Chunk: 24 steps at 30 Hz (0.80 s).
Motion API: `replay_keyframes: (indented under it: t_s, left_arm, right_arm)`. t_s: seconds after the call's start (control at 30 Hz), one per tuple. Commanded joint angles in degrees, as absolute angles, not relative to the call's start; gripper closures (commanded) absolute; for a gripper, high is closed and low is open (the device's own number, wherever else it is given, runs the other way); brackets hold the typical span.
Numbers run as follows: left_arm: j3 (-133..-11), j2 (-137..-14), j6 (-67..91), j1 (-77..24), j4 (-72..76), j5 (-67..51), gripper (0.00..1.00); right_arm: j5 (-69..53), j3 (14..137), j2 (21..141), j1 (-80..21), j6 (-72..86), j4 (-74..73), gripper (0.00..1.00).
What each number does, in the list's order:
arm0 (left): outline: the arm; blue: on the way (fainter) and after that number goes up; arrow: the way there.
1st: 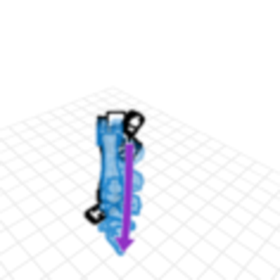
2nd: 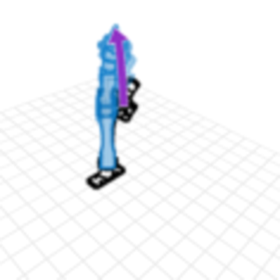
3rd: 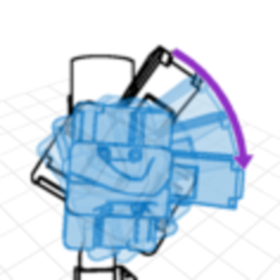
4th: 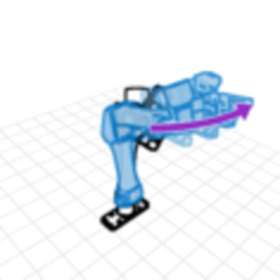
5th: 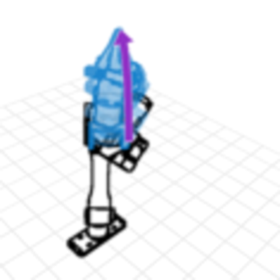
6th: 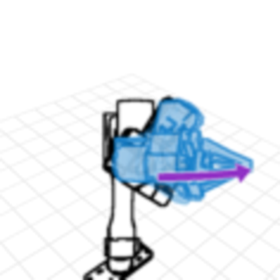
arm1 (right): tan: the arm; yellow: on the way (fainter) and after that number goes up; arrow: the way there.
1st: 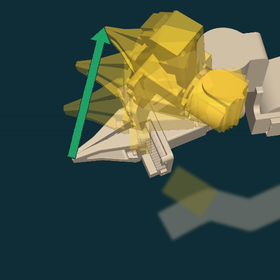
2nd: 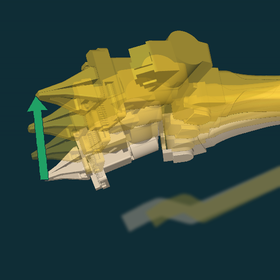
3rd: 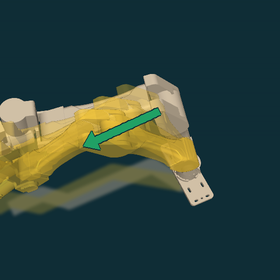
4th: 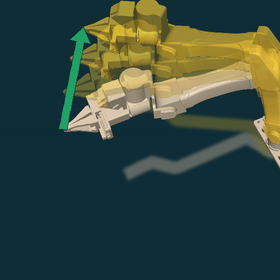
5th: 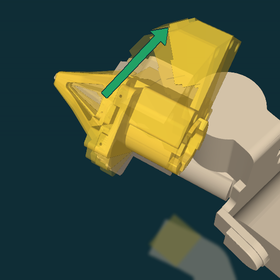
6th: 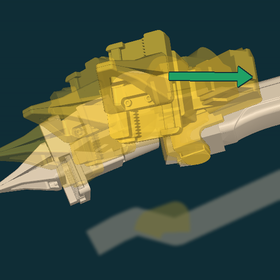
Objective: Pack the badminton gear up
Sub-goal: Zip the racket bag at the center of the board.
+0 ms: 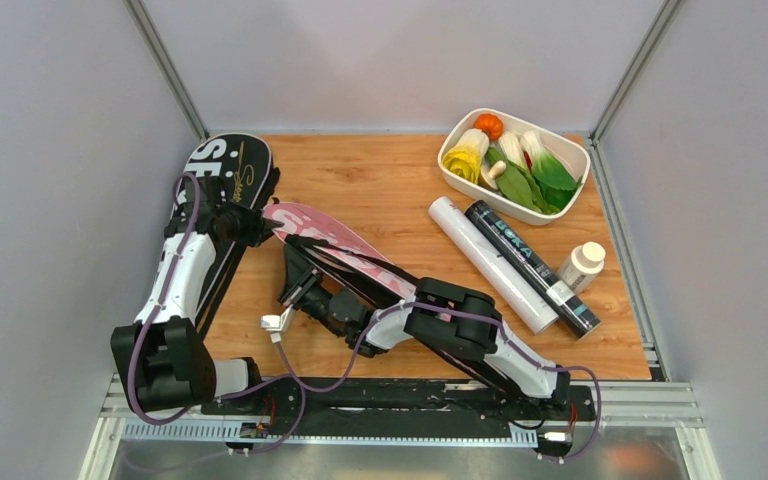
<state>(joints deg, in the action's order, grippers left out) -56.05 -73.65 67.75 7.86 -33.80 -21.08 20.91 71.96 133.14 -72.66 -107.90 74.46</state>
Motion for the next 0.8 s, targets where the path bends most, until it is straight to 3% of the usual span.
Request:
replay_keyframes:
  t_s: [0.0, 0.07, 0.77]
  left_arm:
    - [-58.1, -73.5, 68.1, 7.3, -39.6, -26.2, 1.0]
    - [-58.2, -73.5, 68.3, 7.3, -39.7, -26.1, 1.0]
    - [-62.9, -75.9, 67.4, 10.4, -35.4, -20.0, 1.0]
  right_arm:
    - [21.9, 72.2, 133.9, -72.4, -110.2, 77.4, 0.95]
    - [21.9, 71.8, 133.6, -72.5, -110.7, 77.9, 1.0]
    - [26.0, 59.5, 123.6, -75.5, -100.8, 80.8, 1.0]
